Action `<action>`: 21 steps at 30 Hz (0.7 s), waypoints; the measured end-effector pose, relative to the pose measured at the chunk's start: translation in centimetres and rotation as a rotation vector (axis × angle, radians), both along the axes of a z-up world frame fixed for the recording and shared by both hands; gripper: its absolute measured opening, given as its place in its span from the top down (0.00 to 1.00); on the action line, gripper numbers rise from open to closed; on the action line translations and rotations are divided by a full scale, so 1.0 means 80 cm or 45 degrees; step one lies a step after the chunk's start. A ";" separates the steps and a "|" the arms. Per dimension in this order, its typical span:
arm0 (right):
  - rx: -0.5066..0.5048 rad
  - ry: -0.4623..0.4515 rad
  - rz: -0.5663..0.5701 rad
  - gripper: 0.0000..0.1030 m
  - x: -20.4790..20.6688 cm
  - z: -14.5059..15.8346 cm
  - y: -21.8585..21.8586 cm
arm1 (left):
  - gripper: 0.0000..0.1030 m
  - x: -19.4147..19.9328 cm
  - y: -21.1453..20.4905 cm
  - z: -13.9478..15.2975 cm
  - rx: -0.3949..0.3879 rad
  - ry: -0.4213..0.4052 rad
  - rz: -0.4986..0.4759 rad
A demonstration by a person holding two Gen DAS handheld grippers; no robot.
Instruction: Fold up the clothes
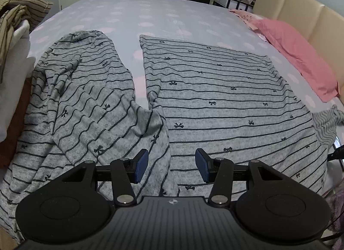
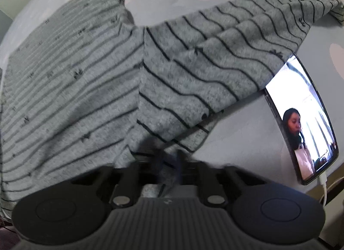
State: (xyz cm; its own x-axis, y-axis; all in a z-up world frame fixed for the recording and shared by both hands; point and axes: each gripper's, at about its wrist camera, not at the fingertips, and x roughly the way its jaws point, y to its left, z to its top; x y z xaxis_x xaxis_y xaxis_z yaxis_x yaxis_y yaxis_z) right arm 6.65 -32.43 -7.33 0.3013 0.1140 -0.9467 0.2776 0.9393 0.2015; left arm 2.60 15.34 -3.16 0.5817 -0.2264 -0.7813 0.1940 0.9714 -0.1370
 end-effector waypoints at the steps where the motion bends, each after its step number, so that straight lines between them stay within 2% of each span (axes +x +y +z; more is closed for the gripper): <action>1: -0.009 -0.003 0.002 0.99 -0.002 0.001 0.001 | 0.55 0.000 0.000 -0.001 0.003 0.000 0.000; 6: -0.117 0.013 0.090 0.99 -0.017 0.016 0.011 | 0.55 0.001 -0.001 -0.005 0.000 0.019 0.004; 11: -0.275 0.007 0.295 0.99 -0.025 0.020 0.031 | 0.55 -0.001 -0.004 -0.003 -0.008 0.020 -0.013; 13: -0.324 -0.015 0.402 0.95 -0.026 0.024 0.043 | 0.55 -0.003 -0.005 -0.002 -0.006 0.019 -0.022; 17: -0.406 -0.018 0.637 0.94 -0.023 0.036 0.058 | 0.55 -0.003 -0.006 -0.003 0.006 0.026 -0.020; 20: -0.536 -0.032 0.932 0.93 -0.025 0.050 0.074 | 0.55 -0.003 -0.006 -0.003 0.020 0.027 -0.015; 21: -0.573 -0.062 1.045 0.89 -0.028 0.056 0.079 | 0.55 -0.003 -0.007 -0.003 0.025 0.028 -0.014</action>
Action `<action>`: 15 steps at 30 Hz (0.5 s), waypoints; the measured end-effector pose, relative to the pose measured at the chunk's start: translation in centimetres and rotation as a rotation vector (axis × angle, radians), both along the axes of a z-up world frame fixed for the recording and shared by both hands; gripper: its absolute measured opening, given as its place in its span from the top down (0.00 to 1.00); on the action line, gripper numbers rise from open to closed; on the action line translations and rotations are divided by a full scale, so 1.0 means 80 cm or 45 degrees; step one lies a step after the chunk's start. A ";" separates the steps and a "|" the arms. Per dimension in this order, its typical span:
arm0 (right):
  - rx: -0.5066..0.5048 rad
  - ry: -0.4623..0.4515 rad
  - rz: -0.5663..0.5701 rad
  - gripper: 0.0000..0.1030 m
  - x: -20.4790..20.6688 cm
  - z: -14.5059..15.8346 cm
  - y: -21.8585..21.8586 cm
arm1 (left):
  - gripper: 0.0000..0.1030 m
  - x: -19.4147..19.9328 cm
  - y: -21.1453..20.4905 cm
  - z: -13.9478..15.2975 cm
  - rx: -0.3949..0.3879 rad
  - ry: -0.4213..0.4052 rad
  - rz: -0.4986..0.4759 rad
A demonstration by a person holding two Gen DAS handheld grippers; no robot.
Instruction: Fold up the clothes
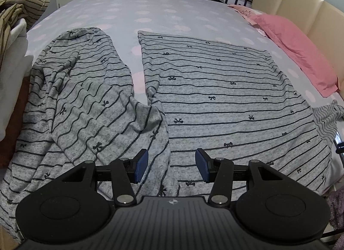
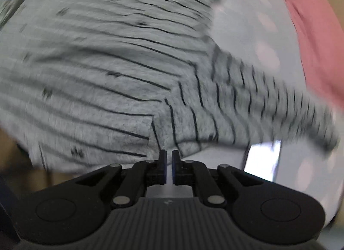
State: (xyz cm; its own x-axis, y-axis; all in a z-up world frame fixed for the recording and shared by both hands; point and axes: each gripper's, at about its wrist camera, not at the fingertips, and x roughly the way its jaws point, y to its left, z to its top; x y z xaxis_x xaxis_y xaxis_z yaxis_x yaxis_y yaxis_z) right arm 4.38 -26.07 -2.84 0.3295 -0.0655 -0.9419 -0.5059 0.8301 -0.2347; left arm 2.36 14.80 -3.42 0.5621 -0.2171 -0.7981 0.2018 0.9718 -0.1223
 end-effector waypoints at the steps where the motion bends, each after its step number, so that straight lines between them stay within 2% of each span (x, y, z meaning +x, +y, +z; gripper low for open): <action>1: -0.038 -0.013 0.119 0.74 -0.006 0.003 0.005 | 0.55 0.000 0.000 -0.001 0.008 0.001 -0.003; 2: -0.077 -0.025 0.239 0.66 -0.013 0.006 0.011 | 0.55 0.000 -0.001 -0.002 0.016 0.002 -0.007; 3: -0.117 -0.037 0.359 0.63 -0.019 0.008 0.016 | 0.55 0.000 -0.002 -0.002 0.023 0.004 -0.013; 7: -0.273 0.049 0.758 0.64 -0.045 -0.012 0.029 | 0.55 0.001 -0.004 -0.005 0.041 0.009 -0.042; 10: -0.339 0.080 0.892 0.65 -0.054 -0.037 0.032 | 0.54 0.000 -0.005 -0.008 0.060 0.013 -0.066; 13: -0.337 0.064 0.930 0.65 -0.053 -0.052 0.032 | 0.53 -0.002 -0.003 -0.011 0.078 0.023 -0.086; 14: -0.338 0.065 0.933 0.68 -0.052 -0.055 0.032 | 0.53 -0.002 -0.002 -0.012 0.082 0.029 -0.089; 15: -0.340 0.066 0.936 0.87 -0.051 -0.058 0.032 | 0.53 -0.003 -0.002 -0.013 0.087 0.034 -0.093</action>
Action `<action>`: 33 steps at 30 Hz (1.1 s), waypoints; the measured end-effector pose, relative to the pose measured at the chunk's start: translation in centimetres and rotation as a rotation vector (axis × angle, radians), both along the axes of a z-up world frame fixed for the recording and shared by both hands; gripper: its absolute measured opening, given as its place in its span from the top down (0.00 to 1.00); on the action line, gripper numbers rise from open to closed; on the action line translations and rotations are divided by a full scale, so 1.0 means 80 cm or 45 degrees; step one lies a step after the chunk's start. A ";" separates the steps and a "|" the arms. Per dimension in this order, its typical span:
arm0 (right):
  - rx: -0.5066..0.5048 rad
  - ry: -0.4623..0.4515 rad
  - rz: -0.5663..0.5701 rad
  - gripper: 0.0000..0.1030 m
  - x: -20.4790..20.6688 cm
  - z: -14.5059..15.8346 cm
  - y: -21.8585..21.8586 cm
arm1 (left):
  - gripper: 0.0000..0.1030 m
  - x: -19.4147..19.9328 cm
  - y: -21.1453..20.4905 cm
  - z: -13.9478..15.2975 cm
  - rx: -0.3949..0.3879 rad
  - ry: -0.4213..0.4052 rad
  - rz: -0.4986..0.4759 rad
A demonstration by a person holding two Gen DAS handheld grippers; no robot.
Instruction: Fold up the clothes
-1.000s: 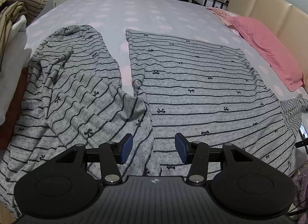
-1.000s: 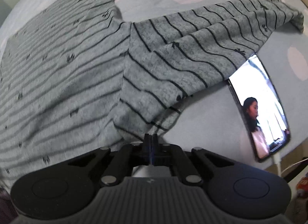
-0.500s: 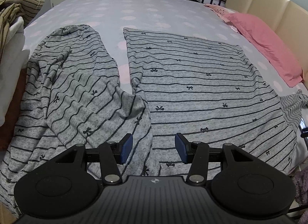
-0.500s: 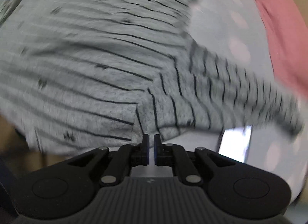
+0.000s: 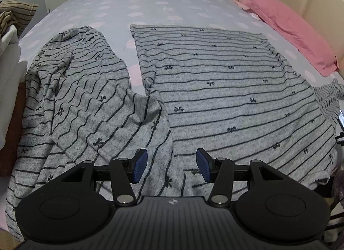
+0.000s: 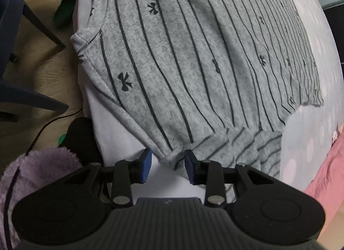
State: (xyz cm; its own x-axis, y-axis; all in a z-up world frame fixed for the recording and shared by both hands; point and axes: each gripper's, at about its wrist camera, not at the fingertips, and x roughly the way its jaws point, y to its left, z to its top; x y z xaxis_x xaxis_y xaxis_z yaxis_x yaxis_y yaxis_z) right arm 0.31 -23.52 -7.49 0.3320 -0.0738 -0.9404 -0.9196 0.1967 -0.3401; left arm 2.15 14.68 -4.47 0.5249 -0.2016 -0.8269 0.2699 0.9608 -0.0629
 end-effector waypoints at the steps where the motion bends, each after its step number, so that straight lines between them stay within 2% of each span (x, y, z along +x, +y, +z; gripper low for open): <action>1: -0.007 0.006 -0.005 0.91 0.002 -0.002 0.000 | 0.53 -0.001 0.002 -0.001 0.000 0.007 -0.001; 6: -0.063 0.081 -0.019 0.93 -0.004 -0.002 -0.006 | 0.49 -0.004 0.012 -0.010 0.025 0.054 0.017; 10: -0.068 0.116 -0.079 0.90 0.000 0.008 -0.008 | 0.49 0.005 0.023 -0.018 0.124 0.063 0.095; 12: -0.055 0.112 -0.132 0.81 0.007 0.020 -0.006 | 0.49 0.016 0.033 -0.014 0.131 0.056 0.137; 13: -0.049 0.099 -0.145 0.64 0.010 0.027 -0.005 | 0.49 0.022 0.040 -0.011 0.135 0.051 0.159; 14: -0.041 0.070 -0.152 0.56 0.010 0.035 -0.003 | 0.49 0.030 0.048 -0.008 0.138 0.044 0.181; 15: -0.028 0.021 -0.157 0.53 0.012 0.044 0.001 | 0.49 0.040 0.056 -0.006 0.144 0.036 0.208; 18: 0.032 -0.112 -0.304 0.50 0.041 0.069 0.011 | 0.48 0.068 0.084 -0.002 0.160 0.004 0.304; 21: 0.128 -0.200 -0.488 0.34 0.071 0.085 0.013 | 0.48 0.098 0.111 -0.006 0.200 -0.048 0.397; 24: 0.204 -0.252 -0.676 0.33 0.097 0.094 0.020 | 0.48 0.128 0.132 -0.020 0.306 -0.100 0.459; 27: 0.309 -0.248 -0.820 0.31 0.113 0.100 0.024 | 0.48 0.152 0.144 -0.038 0.332 -0.101 0.492; 31: 0.355 -0.218 -0.954 0.31 0.133 0.078 0.028 | 0.49 0.174 0.155 -0.063 0.399 -0.074 0.554; 32: 0.347 -0.205 -0.965 0.31 0.136 0.072 0.029 | 0.52 0.176 0.158 -0.068 0.398 -0.064 0.564; 33: 0.337 -0.191 -0.973 0.31 0.139 0.066 0.029 | 0.67 0.177 0.162 -0.072 0.397 -0.054 0.573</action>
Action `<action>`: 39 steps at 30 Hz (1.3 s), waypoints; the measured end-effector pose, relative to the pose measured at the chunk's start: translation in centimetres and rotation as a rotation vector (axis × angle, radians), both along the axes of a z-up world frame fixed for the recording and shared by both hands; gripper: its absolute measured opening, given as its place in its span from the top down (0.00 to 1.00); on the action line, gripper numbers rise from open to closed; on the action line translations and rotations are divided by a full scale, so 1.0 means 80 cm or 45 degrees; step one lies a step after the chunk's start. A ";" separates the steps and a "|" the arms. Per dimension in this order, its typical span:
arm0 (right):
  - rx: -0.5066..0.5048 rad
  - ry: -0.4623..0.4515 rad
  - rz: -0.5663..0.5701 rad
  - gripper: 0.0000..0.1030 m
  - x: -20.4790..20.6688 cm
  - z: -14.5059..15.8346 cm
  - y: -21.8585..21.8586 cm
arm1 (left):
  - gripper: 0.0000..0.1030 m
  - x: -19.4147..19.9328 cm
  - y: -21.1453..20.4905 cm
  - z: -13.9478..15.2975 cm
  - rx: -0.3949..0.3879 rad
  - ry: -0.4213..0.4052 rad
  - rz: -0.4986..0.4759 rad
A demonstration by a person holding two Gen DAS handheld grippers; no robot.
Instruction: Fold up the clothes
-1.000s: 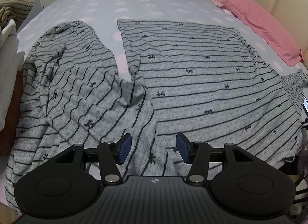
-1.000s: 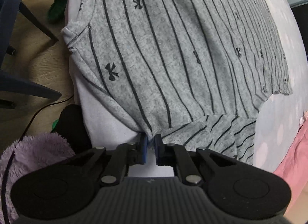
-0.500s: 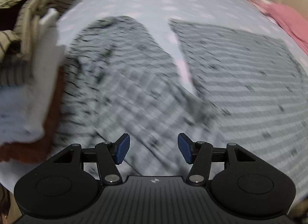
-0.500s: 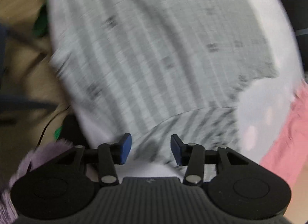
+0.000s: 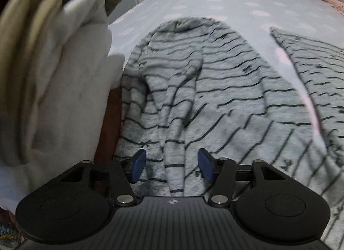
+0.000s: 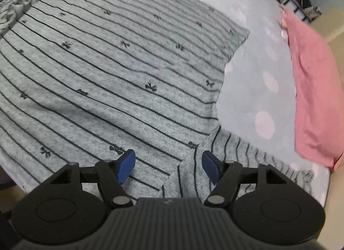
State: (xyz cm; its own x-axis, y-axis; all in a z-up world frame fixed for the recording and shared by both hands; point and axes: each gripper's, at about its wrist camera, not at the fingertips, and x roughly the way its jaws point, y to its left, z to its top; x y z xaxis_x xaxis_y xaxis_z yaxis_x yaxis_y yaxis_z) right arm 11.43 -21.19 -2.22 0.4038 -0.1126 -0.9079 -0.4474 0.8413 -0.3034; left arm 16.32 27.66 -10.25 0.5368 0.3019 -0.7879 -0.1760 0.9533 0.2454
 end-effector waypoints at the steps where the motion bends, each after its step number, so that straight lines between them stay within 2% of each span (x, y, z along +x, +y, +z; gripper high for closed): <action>1: -0.006 0.011 0.005 0.31 0.001 -0.005 0.002 | 0.84 -0.002 0.004 0.001 -0.012 -0.009 0.015; 4: -0.028 0.025 0.044 0.31 0.002 -0.013 0.009 | 0.99 -0.010 0.012 0.008 -0.035 -0.051 0.052; 10: -0.066 0.015 0.145 0.31 -0.007 -0.013 0.022 | 1.00 -0.041 -0.014 0.054 0.131 -0.164 0.043; 15: -0.060 -0.004 0.161 0.31 -0.018 -0.002 0.017 | 1.00 -0.082 -0.007 0.093 0.202 -0.249 0.124; 18: -0.044 0.000 0.136 0.31 -0.022 0.000 0.007 | 1.00 -0.111 0.010 0.104 0.158 -0.270 0.145; 22: -0.017 0.013 0.091 0.31 -0.027 -0.001 -0.008 | 1.00 -0.134 0.001 0.109 0.193 -0.324 0.102; 24: 0.038 0.029 0.055 0.31 -0.029 -0.001 -0.013 | 1.00 -0.142 -0.006 0.118 0.130 -0.395 0.094; 27: 0.141 0.045 -0.011 0.31 -0.033 0.003 -0.019 | 1.00 -0.159 -0.026 0.146 -0.035 -0.517 0.033; 31: 0.235 0.036 -0.078 0.31 -0.045 0.007 -0.015 | 1.00 -0.184 -0.078 0.178 -0.237 -0.630 -0.167; 33: 0.256 0.046 -0.088 0.31 -0.053 0.004 -0.007 | 1.00 -0.195 -0.116 0.185 -0.306 -0.638 -0.289; 36: 0.300 0.080 -0.101 0.31 -0.067 -0.005 0.006 | 1.00 -0.207 -0.181 0.178 -0.307 -0.596 -0.516; 39: 0.351 0.124 -0.122 0.31 -0.080 -0.018 0.016 | 1.00 -0.220 -0.248 0.151 -0.275 -0.481 -0.738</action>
